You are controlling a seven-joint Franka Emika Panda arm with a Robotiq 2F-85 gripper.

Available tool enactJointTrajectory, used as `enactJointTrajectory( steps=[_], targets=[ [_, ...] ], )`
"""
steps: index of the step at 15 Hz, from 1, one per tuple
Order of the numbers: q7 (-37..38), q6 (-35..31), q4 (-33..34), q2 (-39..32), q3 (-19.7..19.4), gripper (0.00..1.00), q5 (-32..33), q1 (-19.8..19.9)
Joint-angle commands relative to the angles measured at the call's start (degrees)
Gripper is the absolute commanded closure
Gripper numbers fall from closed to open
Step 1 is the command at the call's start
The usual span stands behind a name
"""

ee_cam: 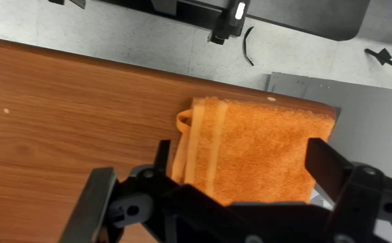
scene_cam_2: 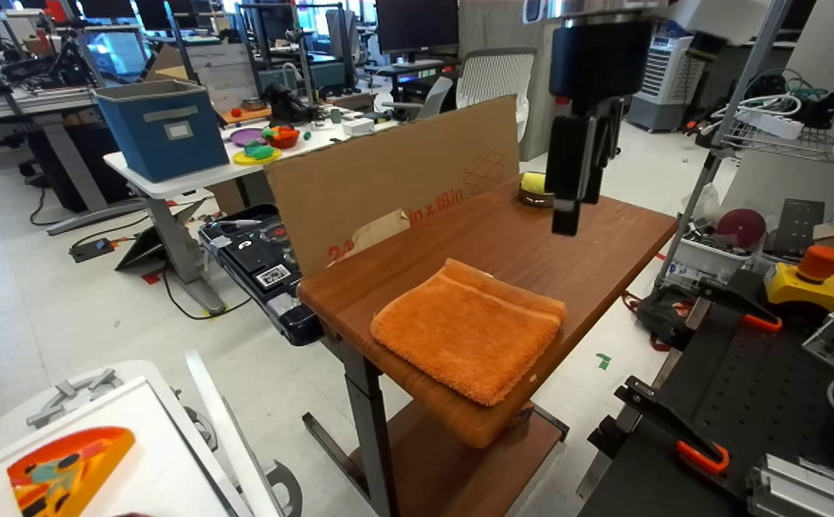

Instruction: Move the towel to the right

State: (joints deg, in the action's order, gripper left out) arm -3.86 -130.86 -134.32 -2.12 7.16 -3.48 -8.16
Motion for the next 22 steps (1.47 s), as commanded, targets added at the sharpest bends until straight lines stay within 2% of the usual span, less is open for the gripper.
enactJointTrajectory(
  steps=[1, 6, 9, 16, 19, 22],
  targets=[
    [-0.75, -6.17, 1.65, -5.38, 2.46, 0.00, -3.73, -1.62],
    [2.34, -18.01, 2.65, -13.48, 4.24, 0.00, -2.03, -3.30],
    [4.12, -21.09, 4.27, -18.45, 3.77, 0.00, -0.29, -3.96],
    [3.32, -18.39, 10.13, -28.60, 0.11, 0.00, 3.51, -2.83],
    [1.20, -14.54, 9.77, -28.12, -1.21, 0.00, 4.67, -0.64],
    [1.60, -9.90, 9.98, -26.96, -4.87, 0.00, 8.17, 0.89]
  ],
)
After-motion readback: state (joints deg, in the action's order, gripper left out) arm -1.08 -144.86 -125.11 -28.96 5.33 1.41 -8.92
